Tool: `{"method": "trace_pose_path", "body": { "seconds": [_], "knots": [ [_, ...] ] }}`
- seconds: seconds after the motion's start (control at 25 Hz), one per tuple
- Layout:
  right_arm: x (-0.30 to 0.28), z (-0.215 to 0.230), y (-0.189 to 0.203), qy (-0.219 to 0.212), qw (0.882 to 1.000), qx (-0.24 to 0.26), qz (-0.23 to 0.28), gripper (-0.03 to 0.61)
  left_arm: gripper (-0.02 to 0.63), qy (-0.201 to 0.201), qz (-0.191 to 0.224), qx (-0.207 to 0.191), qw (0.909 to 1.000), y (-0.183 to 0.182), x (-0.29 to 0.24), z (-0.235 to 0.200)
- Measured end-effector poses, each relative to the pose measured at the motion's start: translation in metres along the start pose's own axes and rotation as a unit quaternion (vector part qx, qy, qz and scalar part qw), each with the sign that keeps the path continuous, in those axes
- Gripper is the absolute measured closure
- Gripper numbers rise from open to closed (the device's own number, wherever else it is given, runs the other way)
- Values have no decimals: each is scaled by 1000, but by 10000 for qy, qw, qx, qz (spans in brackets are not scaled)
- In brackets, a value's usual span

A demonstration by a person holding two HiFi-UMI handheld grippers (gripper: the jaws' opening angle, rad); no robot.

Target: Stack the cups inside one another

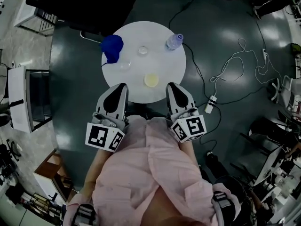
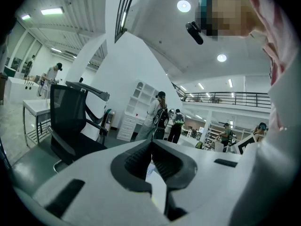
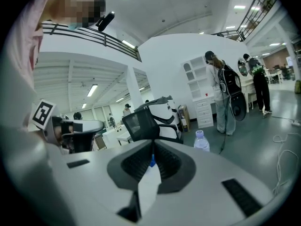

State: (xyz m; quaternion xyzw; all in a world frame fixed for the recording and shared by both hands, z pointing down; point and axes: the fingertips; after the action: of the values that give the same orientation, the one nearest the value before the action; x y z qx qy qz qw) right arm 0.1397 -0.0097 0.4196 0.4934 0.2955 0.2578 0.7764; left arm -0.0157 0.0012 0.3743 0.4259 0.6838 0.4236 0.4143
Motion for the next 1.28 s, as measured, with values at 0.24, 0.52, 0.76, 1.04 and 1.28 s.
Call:
{"method": "trace_pose_path", "body": {
  "seconds": [0.24, 0.52, 0.76, 1.04, 1.28],
  "knots": [
    [4, 2, -1, 244, 9996, -72, 87, 545, 595, 227, -60, -94, 9997, -3, -8, 3],
    [-2, 0, -8, 549, 9983, -97, 185, 545, 595, 437, -50, -101, 9990, -15, -14, -9],
    [-10, -6, -11, 823, 9964, -125, 184, 545, 595, 548, -72, -140, 9984, -26, -16, -28],
    [-13, -19, -8, 1107, 9936, -135, 166, 545, 595, 740, -188, -115, 9970, -28, -17, -42],
    [-8, -25, -2, 1480, 9886, -165, 210, 545, 595, 1009, -232, -141, 9945, -28, -20, -48]
  ]
}}
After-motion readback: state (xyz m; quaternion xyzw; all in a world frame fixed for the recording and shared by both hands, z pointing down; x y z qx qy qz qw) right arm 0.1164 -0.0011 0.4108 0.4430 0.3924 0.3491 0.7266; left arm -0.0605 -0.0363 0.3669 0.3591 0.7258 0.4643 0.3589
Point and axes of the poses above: the fingertips, and each gripper's own axes: x backward along the fingers, z to its right, y out of its underside, and after that the axes turned 10 degrees about -y, right-handed
